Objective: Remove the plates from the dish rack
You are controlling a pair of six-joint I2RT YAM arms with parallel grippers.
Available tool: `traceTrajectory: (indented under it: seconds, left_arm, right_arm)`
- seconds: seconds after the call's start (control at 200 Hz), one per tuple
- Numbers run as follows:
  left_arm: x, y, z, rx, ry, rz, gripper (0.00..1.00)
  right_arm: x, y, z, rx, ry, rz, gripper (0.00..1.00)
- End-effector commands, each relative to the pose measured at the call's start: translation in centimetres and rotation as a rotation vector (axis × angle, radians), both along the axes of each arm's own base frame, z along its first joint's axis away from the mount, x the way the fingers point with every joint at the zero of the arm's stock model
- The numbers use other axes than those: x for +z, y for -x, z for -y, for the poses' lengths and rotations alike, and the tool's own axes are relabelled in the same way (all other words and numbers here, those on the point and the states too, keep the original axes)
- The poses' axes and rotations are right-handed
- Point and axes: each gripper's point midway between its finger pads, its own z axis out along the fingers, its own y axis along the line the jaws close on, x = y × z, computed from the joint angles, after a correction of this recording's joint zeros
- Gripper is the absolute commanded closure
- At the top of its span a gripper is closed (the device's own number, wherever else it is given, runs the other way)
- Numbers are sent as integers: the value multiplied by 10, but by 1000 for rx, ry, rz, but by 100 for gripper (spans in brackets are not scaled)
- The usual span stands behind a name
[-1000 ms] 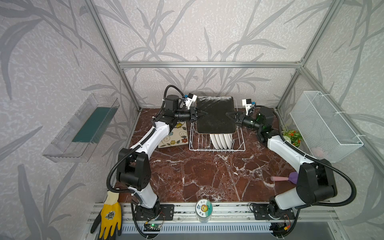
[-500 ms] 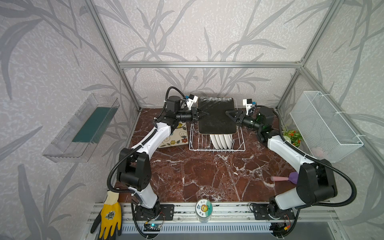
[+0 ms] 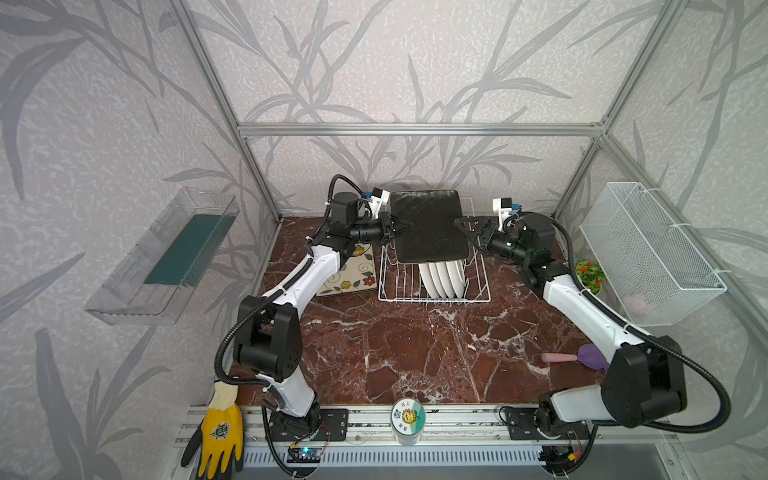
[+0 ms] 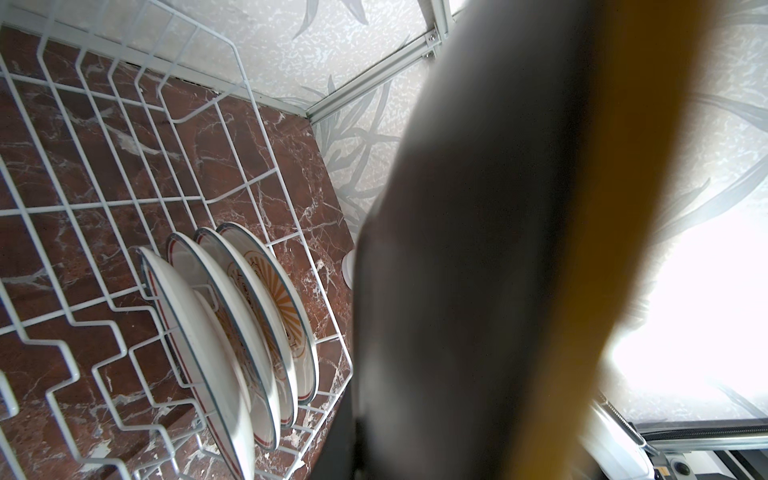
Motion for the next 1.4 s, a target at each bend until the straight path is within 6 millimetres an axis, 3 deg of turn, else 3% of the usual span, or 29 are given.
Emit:
traceTrajectory:
  seconds: [0.0,0.38,0.645,0.95,1.15,1.399]
  left_arm:
    - [76,11,-8,-10,76,211,100]
    - [100,27,-53,84,-114,251,100]
    - [106,40,-111,212,-288,260,100]
    - [78,50,-178,366,-621,195,100]
    - [59,46,-209,420,-680,124,100]
    - [32,38,-230,462,-681,69,100]
  right_arm:
    - [18,5,11,-44,65,60,1]
    - [14,38,13,30,243,128,1]
    - [16,64,11,60,437,216,1]
    - [27,84,18,48,499,286,1]
    - [23,96,0,132,538,310,1]
    - [14,102,-35,204,580,366,1]
